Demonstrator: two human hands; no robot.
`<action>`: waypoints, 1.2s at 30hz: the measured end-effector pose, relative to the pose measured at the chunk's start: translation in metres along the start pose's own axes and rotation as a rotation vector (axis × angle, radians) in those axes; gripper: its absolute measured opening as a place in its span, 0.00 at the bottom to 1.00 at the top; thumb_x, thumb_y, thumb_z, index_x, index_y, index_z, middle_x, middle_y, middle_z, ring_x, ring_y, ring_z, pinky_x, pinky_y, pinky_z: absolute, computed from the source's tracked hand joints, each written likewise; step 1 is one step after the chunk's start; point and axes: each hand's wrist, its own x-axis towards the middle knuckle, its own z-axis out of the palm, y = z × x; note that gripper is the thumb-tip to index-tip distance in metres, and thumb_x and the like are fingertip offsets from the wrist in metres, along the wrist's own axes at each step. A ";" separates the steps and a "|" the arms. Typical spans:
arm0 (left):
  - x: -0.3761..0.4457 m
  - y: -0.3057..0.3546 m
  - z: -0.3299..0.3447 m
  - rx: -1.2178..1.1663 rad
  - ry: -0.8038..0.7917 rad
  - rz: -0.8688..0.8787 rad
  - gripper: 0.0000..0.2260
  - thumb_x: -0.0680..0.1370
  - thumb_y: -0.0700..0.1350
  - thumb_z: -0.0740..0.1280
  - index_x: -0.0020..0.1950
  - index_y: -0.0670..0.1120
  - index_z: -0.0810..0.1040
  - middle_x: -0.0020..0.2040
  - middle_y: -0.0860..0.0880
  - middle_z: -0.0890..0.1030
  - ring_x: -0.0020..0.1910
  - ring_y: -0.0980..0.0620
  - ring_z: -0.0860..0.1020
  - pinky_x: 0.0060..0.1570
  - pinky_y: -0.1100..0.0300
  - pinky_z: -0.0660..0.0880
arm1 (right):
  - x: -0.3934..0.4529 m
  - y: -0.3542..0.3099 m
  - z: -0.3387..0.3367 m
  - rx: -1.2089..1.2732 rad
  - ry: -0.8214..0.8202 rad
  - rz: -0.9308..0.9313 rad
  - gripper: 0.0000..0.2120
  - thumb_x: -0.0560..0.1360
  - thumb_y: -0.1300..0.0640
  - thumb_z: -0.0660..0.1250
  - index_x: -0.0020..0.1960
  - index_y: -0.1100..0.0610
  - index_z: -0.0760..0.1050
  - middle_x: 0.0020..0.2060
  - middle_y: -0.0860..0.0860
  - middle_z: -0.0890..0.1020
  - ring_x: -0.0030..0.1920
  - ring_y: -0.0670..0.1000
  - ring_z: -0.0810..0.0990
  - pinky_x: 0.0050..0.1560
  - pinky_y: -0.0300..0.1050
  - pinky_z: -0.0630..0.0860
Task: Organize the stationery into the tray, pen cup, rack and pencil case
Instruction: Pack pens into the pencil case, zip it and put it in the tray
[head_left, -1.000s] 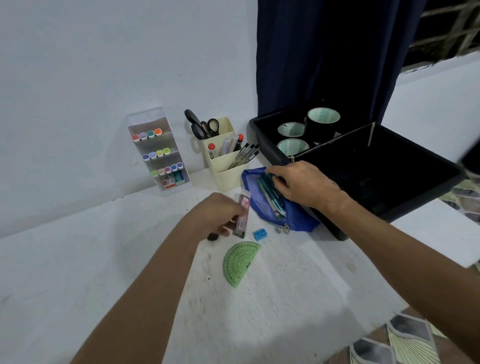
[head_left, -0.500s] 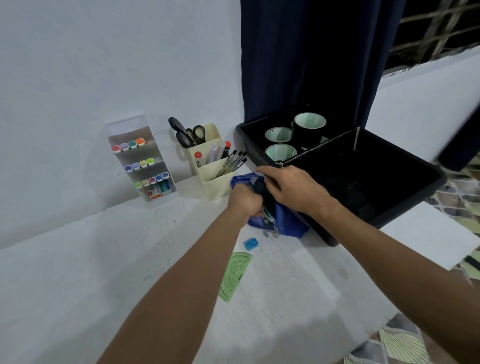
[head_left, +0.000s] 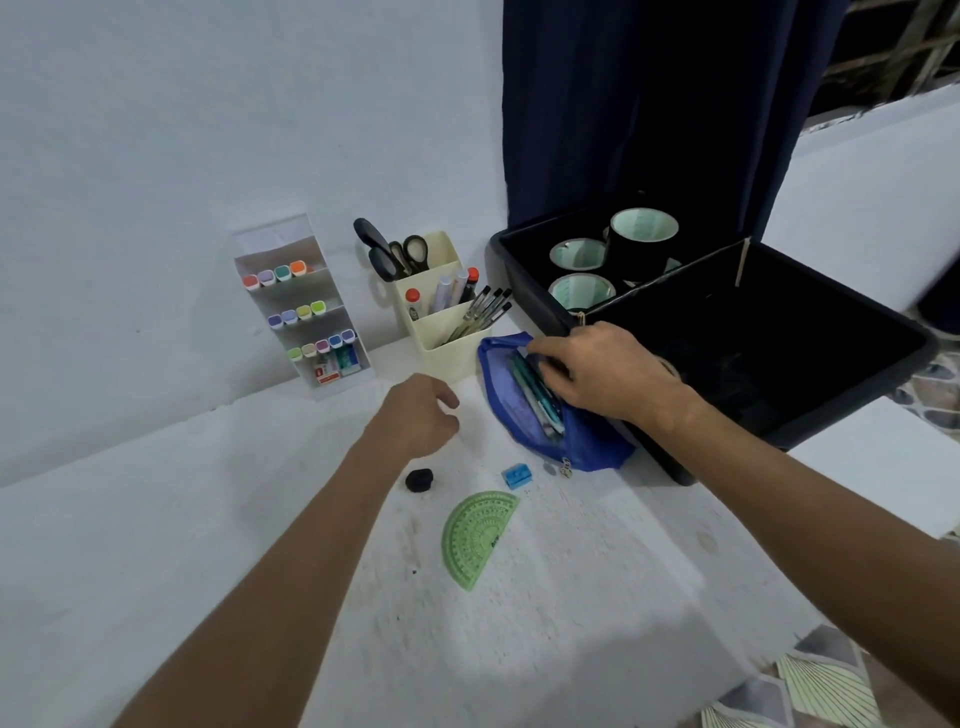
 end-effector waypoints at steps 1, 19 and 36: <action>-0.004 -0.008 -0.006 0.034 -0.031 -0.008 0.10 0.72 0.44 0.71 0.54 0.49 0.81 0.57 0.47 0.79 0.54 0.49 0.78 0.51 0.60 0.73 | 0.000 -0.001 0.000 -0.021 -0.008 -0.010 0.16 0.78 0.51 0.58 0.64 0.48 0.74 0.39 0.54 0.82 0.41 0.55 0.79 0.44 0.45 0.70; -0.015 0.004 0.003 0.024 -0.134 0.095 0.12 0.71 0.52 0.73 0.50 0.48 0.80 0.46 0.51 0.77 0.44 0.52 0.76 0.43 0.61 0.71 | 0.000 -0.002 -0.005 0.073 0.016 0.043 0.15 0.80 0.52 0.57 0.64 0.52 0.73 0.43 0.54 0.84 0.43 0.55 0.80 0.43 0.47 0.75; -0.001 0.072 0.022 -0.399 -0.241 0.299 0.11 0.71 0.37 0.71 0.53 0.41 0.77 0.39 0.42 0.83 0.34 0.51 0.79 0.35 0.62 0.75 | -0.001 -0.001 -0.006 0.139 0.061 0.087 0.14 0.78 0.56 0.58 0.61 0.55 0.74 0.42 0.55 0.84 0.43 0.57 0.81 0.45 0.54 0.77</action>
